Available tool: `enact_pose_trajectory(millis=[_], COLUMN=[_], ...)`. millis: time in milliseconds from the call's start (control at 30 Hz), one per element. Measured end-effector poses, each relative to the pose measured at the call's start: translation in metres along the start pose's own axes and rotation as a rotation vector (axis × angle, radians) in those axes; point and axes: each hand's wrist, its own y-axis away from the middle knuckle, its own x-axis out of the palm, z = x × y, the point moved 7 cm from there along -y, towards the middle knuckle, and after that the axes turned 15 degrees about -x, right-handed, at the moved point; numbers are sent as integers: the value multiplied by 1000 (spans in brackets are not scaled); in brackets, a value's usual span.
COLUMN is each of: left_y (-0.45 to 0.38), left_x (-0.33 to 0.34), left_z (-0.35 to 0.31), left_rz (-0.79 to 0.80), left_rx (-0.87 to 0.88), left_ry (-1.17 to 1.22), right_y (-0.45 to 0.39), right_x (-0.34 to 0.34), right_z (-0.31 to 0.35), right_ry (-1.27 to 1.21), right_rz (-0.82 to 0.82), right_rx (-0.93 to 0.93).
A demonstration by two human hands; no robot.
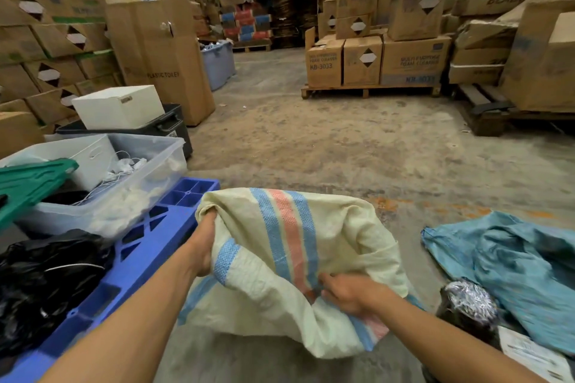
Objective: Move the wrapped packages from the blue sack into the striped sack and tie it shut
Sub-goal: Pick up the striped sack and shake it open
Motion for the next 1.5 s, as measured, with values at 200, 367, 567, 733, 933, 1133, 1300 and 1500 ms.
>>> enact_pose_trajectory(millis=[200, 367, 567, 733, 933, 1133, 1300, 1500], left_y=[-13, -35, -44, -76, -70, -90, -82, -102], left_x=[-26, -12, -63, -82, -64, -79, -59, -51], left_z=[-30, -39, -8, 41, 46, 52, 50, 38], left_rz=[-206, 34, -274, -220, -171, -157, -125, -275], left_rx=[166, 35, -150, -374, -374, -409, -388, -170], left_ry=[266, 167, -676, -861, -899, -837, -741, -532], right_y=[8, -4, -34, -62, -91, -89, -97, -121], right_x=[9, -24, -37, -33, -3, -17, 1, 60], right_z=[-45, -63, -83, -82, -62, -72, -78, -32], right_ry=[125, 78, -473, -850, -1085, -917, -875, -395], right_rz=[427, 344, 159, -217, -447, -728, -688, -16], right_rx=[347, 447, 414, 602, 283, 55, 250, 162])
